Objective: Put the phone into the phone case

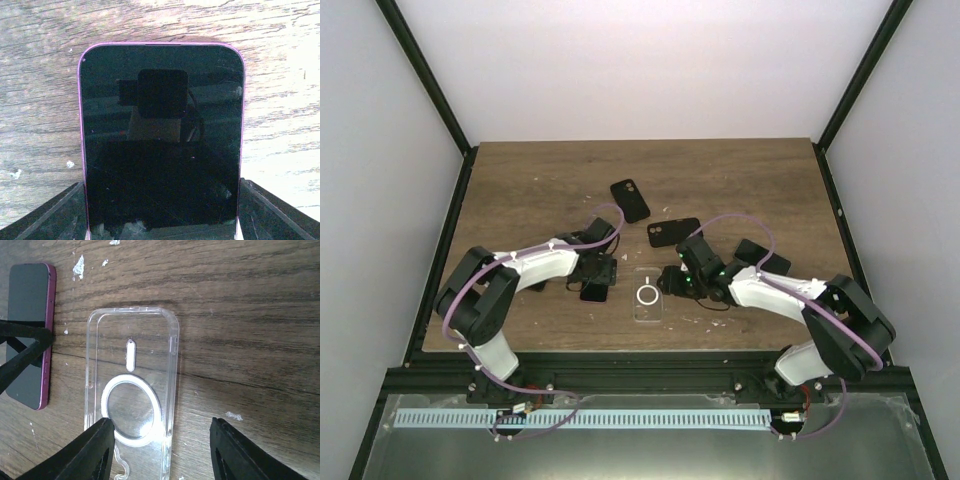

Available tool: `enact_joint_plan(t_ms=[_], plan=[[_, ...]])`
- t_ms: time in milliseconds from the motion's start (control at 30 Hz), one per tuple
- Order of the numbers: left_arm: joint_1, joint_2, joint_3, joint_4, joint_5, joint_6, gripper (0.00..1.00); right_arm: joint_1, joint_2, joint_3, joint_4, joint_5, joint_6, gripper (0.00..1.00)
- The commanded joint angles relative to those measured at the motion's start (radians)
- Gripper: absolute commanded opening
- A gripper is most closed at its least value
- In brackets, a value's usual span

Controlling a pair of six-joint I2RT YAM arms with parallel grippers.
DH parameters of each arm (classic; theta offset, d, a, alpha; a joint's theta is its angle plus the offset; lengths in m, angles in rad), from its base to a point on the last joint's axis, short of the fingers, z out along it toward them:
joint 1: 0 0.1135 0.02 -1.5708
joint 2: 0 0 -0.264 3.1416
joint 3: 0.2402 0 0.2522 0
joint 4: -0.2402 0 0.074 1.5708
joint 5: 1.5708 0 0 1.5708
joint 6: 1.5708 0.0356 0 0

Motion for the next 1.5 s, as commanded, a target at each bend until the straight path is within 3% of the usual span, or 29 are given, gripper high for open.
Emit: enact_joint_plan(t_ms=[0,200,400,833,1067,1467], plan=[[-0.002,0.023,-0.001,-0.012,0.001,0.001,0.71,0.008,-0.019,-0.012,0.037,-0.018,0.003,0.53],[-0.004,0.002,0.000,-0.026,0.018,-0.002,0.61,0.008,-0.021,-0.047,0.081,-0.062,0.025,0.53],[-0.012,-0.045,0.001,-0.046,0.042,-0.017,0.60,0.014,-0.016,-0.105,0.161,-0.120,0.065,0.52],[-0.052,-0.094,0.029,-0.104,0.031,-0.050,0.58,0.014,-0.059,-0.124,0.150,-0.099,0.062,0.52],[-0.130,-0.103,0.056,-0.082,0.080,-0.153,0.58,0.014,-0.054,-0.145,0.171,-0.092,0.086,0.51],[-0.240,-0.033,0.149,-0.005,0.118,-0.312,0.59,0.014,-0.215,-0.205,0.100,0.023,0.074,0.51]])
